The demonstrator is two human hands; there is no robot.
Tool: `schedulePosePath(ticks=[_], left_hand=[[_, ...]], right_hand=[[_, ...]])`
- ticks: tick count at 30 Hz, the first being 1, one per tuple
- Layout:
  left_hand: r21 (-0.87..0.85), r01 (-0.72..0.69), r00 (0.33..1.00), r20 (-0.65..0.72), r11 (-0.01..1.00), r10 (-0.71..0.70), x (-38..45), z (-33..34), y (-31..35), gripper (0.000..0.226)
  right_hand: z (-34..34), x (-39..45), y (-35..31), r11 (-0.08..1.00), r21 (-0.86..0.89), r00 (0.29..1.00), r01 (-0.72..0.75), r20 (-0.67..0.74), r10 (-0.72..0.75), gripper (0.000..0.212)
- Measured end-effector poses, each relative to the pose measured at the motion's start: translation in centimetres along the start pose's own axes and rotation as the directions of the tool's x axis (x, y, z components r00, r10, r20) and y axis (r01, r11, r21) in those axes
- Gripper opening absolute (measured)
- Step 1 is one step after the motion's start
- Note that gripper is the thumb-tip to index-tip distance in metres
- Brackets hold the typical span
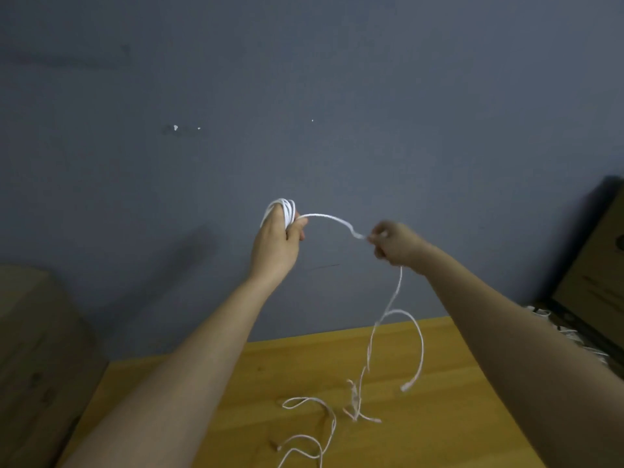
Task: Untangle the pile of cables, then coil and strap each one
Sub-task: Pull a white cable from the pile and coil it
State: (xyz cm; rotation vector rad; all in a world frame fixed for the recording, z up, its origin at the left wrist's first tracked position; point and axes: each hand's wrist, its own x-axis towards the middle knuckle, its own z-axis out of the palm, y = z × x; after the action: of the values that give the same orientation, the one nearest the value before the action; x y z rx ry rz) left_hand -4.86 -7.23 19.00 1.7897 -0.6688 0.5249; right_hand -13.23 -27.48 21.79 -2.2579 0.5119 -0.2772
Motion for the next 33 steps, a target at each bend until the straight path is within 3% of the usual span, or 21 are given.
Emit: schedulePosePath(ticks=[2,3,5,8,11,13,14,16,18,20,21,23,24,26,28,29,31,33], left_hand=[[0.022,-0.005,1.0,0.029,1.0,0.005,-0.3,0.4,0.4,0.026],[0.024,0.003,0.999,0.043,1.0,-0.004,-0.4,0.7,0.5,0.024],[0.008,0.015,0.997,0.069,1.0,-0.016,-0.6,1.2,0.7,0.018],[0.013,0.041,0.998,0.055,0.999,-0.042,-0.6,1.2,0.7,0.018],[0.044,0.053,0.999,-0.007,0.998,-0.053,-0.3,-0.3,0.1,0.023],[0.069,0.038,0.998,-0.055,0.997,-0.035,-0.2,-1.6,-0.6,0.022],[0.089,0.011,0.997,-0.071,0.996,-0.005,-0.1,-2.2,-0.8,0.021],[0.161,-0.052,0.997,-0.053,0.986,0.062,-0.3,-2.9,-1.0,0.022],[0.199,-0.083,0.997,0.006,0.977,0.083,-0.6,-2.9,-0.9,0.024],[0.196,-0.049,0.998,0.059,0.979,0.038,-0.9,-2.2,-0.7,0.023],[0.196,-0.017,0.997,0.079,0.981,0.001,-0.9,-1.9,-0.5,0.023],[0.184,0.019,0.992,0.122,0.983,-0.042,-0.9,-1.5,-0.2,0.025],[0.164,0.013,0.99,0.14,0.986,-0.036,-0.9,-1.5,-0.1,0.028],[0.129,-0.003,0.989,0.147,0.992,-0.016,-1.1,-1.7,0.2,0.036],[0.126,0.026,0.986,0.158,0.992,-0.046,-1.4,-2.0,0.1,0.035],[0.144,0.049,0.982,0.172,0.988,-0.074,-1.6,-2.1,0.0,0.032],[0.166,0.091,0.965,0.23,0.982,-0.129,-2.2,-2.2,-0.1,0.033],[0.092,0.138,0.929,0.334,0.986,-0.161,-3.0,-2.4,0.1,0.034]], right_hand=[[0.7,0.7,-0.6,0.978,0.165,0.917,0.128,-0.396,-0.053,0.01],[1.4,0.5,-1.4,0.944,0.249,0.868,0.215,-0.492,-0.068,0.01],[3.2,-0.2,-3.0,0.84,0.429,0.872,0.333,-0.479,-0.101,0.016],[5.8,-2.7,-3.5,0.805,0.496,0.943,0.326,-0.109,-0.315,0.03],[5.8,-4.3,-0.4,0.851,0.469,0.84,0.235,0.343,-0.421,0.035],[4.7,-4.7,1.7,0.913,0.395,0.741,0.104,0.581,-0.336,0.033],[4.0,-4.6,2.4,0.94,0.335,0.73,0.059,0.628,-0.27,0.032],[3.0,-3.5,2.9,0.982,0.157,0.834,0.102,0.525,-0.17,0.032],[2.0,-1.5,2.4,0.952,-0.221,0.967,0.214,0.189,-0.174,0.023],[1.4,0.0,1.1,0.861,-0.485,0.963,0.151,-0.125,-0.24,0.011],[1.6,0.5,0.4,0.848,-0.516,0.936,0.121,-0.224,-0.27,0.018],[2.1,1.2,-1.2,0.886,-0.444,0.889,0.135,-0.341,-0.306,0.024],[2.6,1.3,-2.2,0.93,-0.327,0.872,0.169,-0.39,-0.296,0.023],[3.9,1.0,-4.4,0.958,0.08,0.863,0.275,-0.46,-0.21,0.016],[5.2,-0.1,-6.2,0.773,0.538,0.894,0.338,-0.44,-0.085,0.02],[5.6,-0.7,-6.6,0.646,0.676,0.907,0.354,-0.418,-0.059,0.023],[5.9,-1.7,-6.8,0.529,0.728,0.886,0.435,-0.452,-0.107,0.025],[5.5,-2.1,-6.6,0.539,0.635,0.814,0.553,-0.551,-0.186,0.023]])
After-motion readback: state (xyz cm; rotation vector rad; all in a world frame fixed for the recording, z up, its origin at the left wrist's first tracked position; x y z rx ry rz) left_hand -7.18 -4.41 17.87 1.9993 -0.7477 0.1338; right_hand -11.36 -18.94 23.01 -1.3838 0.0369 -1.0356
